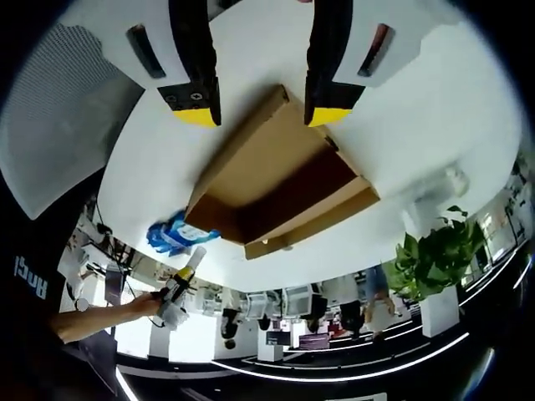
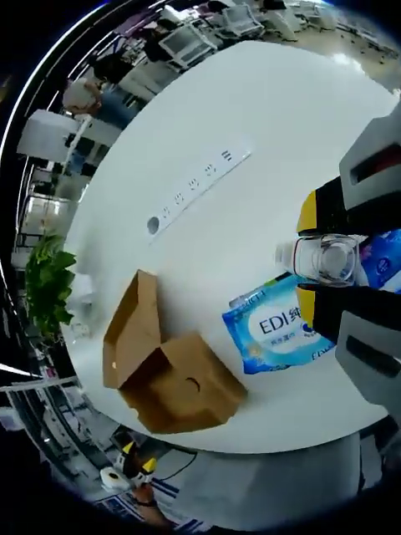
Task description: Operate the shoe box by opening the lid, removing the specified soft item, and placing it in the target area until the item is outside and the box remains undamaged.
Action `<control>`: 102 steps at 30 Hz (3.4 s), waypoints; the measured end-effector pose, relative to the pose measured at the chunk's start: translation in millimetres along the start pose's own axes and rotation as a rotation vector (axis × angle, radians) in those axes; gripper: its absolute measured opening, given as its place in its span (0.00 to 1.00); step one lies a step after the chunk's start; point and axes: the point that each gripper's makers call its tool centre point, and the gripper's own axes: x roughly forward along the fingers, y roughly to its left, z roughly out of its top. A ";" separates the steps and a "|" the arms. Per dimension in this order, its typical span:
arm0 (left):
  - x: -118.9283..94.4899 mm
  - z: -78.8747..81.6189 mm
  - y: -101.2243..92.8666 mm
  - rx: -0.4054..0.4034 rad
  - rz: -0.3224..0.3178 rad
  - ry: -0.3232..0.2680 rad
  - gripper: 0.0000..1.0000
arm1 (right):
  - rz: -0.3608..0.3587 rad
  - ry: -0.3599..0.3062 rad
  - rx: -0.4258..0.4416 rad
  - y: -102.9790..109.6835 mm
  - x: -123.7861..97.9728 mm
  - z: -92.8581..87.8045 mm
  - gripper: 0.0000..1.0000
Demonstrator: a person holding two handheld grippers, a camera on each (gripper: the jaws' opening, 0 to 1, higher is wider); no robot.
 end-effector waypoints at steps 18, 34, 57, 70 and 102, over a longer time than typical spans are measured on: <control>3.0 -10.0 0.7 -0.010 0.000 0.025 0.40 | 0.071 0.194 -0.296 10.3 20.9 -12.7 0.18; 11.1 -7.3 -0.7 0.002 -0.015 0.039 0.39 | 0.165 0.296 -0.485 14.7 26.1 -15.7 0.18; 9.9 -8.6 -2.2 0.007 -0.015 0.051 0.39 | 0.224 0.336 -0.567 14.7 31.5 -16.9 0.20; 10.6 -5.5 -1.1 0.007 -0.016 0.044 0.39 | 0.175 0.326 -0.554 3.3 26.1 -13.1 0.29; 4.6 18.9 -12.8 0.009 -0.042 -0.029 0.39 | -0.206 0.153 -0.445 -16.7 -60.5 28.8 0.34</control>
